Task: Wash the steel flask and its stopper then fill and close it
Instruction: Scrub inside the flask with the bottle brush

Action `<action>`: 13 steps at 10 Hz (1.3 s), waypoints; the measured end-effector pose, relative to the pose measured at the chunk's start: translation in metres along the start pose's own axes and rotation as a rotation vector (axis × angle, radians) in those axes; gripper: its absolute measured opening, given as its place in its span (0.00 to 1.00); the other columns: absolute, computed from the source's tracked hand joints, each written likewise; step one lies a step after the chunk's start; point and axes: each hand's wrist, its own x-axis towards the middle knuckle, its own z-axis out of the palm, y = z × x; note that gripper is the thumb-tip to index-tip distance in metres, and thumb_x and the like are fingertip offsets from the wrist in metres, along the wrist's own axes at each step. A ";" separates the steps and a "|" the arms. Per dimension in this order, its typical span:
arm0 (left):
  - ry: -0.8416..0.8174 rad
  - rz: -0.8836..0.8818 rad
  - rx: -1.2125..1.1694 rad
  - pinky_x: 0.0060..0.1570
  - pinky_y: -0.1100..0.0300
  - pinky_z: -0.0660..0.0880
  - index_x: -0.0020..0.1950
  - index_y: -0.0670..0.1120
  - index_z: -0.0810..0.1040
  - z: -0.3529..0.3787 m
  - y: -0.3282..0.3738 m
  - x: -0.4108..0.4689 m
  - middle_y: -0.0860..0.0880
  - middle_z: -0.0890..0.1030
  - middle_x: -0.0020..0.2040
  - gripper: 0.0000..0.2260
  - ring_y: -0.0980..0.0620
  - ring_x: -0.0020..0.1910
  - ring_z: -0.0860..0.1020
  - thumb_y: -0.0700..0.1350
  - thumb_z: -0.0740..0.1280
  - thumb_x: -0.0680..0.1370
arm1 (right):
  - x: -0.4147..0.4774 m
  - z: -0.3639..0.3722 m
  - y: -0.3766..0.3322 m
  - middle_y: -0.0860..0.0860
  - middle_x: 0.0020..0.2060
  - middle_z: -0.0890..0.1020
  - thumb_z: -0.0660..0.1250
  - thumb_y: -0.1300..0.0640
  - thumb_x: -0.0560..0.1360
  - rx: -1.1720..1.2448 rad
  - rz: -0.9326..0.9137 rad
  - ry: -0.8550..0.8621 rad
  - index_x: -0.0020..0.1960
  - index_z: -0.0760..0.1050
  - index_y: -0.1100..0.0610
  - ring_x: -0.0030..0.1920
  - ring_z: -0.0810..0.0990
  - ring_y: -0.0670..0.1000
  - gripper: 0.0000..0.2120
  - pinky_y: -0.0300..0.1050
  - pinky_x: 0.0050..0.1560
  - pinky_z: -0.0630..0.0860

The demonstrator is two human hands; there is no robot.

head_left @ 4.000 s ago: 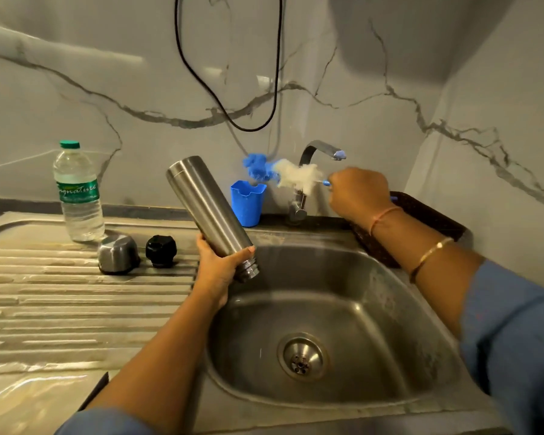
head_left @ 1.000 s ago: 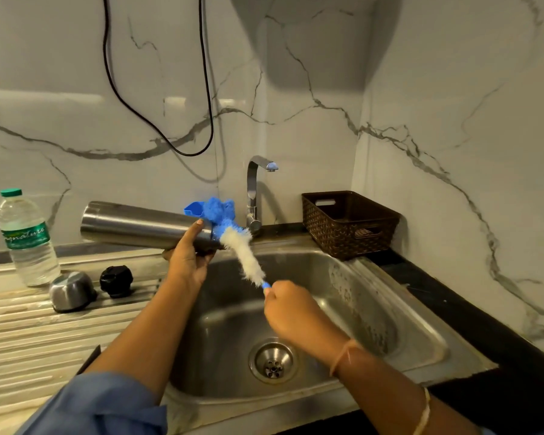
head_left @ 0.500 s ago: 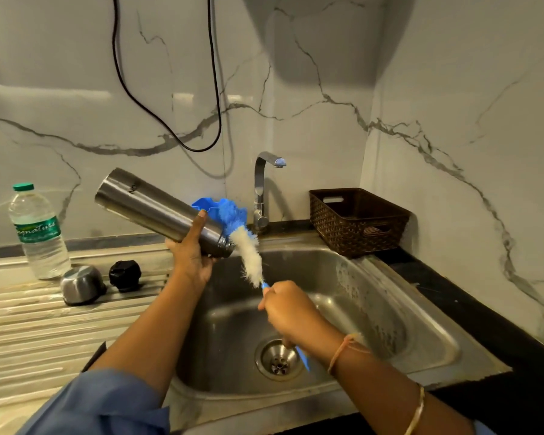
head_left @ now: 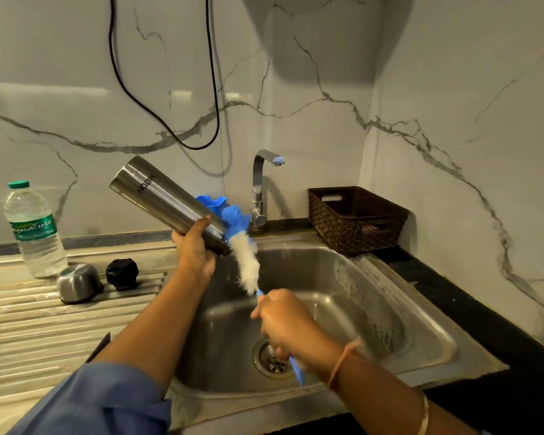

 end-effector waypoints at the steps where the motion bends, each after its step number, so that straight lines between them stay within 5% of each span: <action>1: 0.097 0.024 0.012 0.52 0.41 0.77 0.68 0.49 0.60 0.001 0.007 0.005 0.45 0.74 0.59 0.32 0.44 0.57 0.76 0.41 0.74 0.70 | -0.013 0.016 0.011 0.50 0.28 0.65 0.51 0.54 0.81 -0.081 -0.037 -0.015 0.47 0.70 0.58 0.26 0.63 0.48 0.12 0.39 0.24 0.59; 3: -0.026 0.013 0.073 0.52 0.43 0.78 0.69 0.43 0.63 -0.005 0.000 -0.002 0.42 0.77 0.60 0.32 0.43 0.56 0.79 0.41 0.75 0.69 | 0.010 -0.018 -0.011 0.50 0.23 0.66 0.50 0.59 0.80 0.330 0.167 -0.085 0.36 0.67 0.57 0.15 0.61 0.44 0.15 0.30 0.17 0.56; 4: -0.030 0.011 0.027 0.47 0.45 0.80 0.71 0.45 0.60 -0.005 0.004 0.002 0.42 0.75 0.63 0.34 0.44 0.56 0.78 0.38 0.74 0.69 | -0.001 -0.005 -0.009 0.51 0.29 0.65 0.50 0.58 0.81 0.119 0.070 -0.026 0.43 0.69 0.56 0.23 0.65 0.46 0.12 0.37 0.23 0.61; 6: -0.040 -0.047 0.045 0.48 0.45 0.78 0.72 0.45 0.62 -0.008 0.006 0.005 0.41 0.74 0.65 0.33 0.42 0.61 0.75 0.39 0.73 0.70 | 0.004 0.000 -0.002 0.52 0.25 0.66 0.52 0.60 0.80 0.131 0.072 -0.012 0.40 0.70 0.59 0.21 0.63 0.47 0.12 0.34 0.19 0.57; 7: -0.052 -0.032 0.097 0.57 0.36 0.73 0.70 0.43 0.59 -0.008 -0.004 -0.006 0.40 0.71 0.66 0.31 0.40 0.63 0.74 0.34 0.70 0.72 | 0.015 -0.016 -0.011 0.51 0.22 0.67 0.51 0.63 0.78 0.255 0.150 -0.021 0.38 0.67 0.59 0.15 0.62 0.44 0.12 0.29 0.19 0.55; 8: 0.052 -0.006 0.071 0.58 0.37 0.72 0.65 0.46 0.58 -0.003 -0.003 -0.006 0.42 0.71 0.63 0.28 0.42 0.62 0.73 0.34 0.70 0.72 | 0.005 -0.001 -0.002 0.50 0.28 0.68 0.50 0.59 0.79 0.015 0.067 -0.042 0.42 0.69 0.56 0.26 0.65 0.47 0.12 0.37 0.26 0.63; 9: 0.145 0.032 0.104 0.56 0.41 0.75 0.68 0.47 0.57 -0.007 0.001 0.005 0.43 0.72 0.63 0.37 0.43 0.59 0.75 0.41 0.76 0.68 | -0.012 0.015 0.007 0.49 0.31 0.66 0.49 0.57 0.80 -0.110 0.000 -0.076 0.36 0.63 0.52 0.30 0.64 0.46 0.15 0.38 0.31 0.63; 11: -0.003 0.044 0.196 0.58 0.43 0.75 0.62 0.46 0.56 -0.013 -0.005 -0.003 0.43 0.72 0.59 0.30 0.46 0.55 0.76 0.33 0.72 0.70 | 0.013 -0.020 -0.007 0.49 0.21 0.67 0.50 0.62 0.78 0.283 0.209 -0.077 0.38 0.66 0.57 0.15 0.60 0.43 0.12 0.30 0.18 0.54; 12: 0.001 0.071 0.201 0.48 0.55 0.77 0.60 0.45 0.56 -0.008 0.002 -0.002 0.44 0.73 0.54 0.27 0.51 0.47 0.77 0.32 0.70 0.72 | 0.002 -0.014 -0.006 0.47 0.19 0.67 0.49 0.62 0.79 0.262 0.200 -0.190 0.39 0.67 0.57 0.16 0.62 0.43 0.12 0.31 0.14 0.54; 13: 0.009 0.066 0.195 0.54 0.50 0.77 0.60 0.47 0.57 -0.012 0.009 0.006 0.42 0.72 0.57 0.26 0.49 0.50 0.77 0.37 0.71 0.72 | -0.019 -0.001 -0.001 0.47 0.19 0.68 0.49 0.64 0.81 0.256 0.139 -0.225 0.39 0.66 0.60 0.17 0.64 0.41 0.14 0.31 0.14 0.57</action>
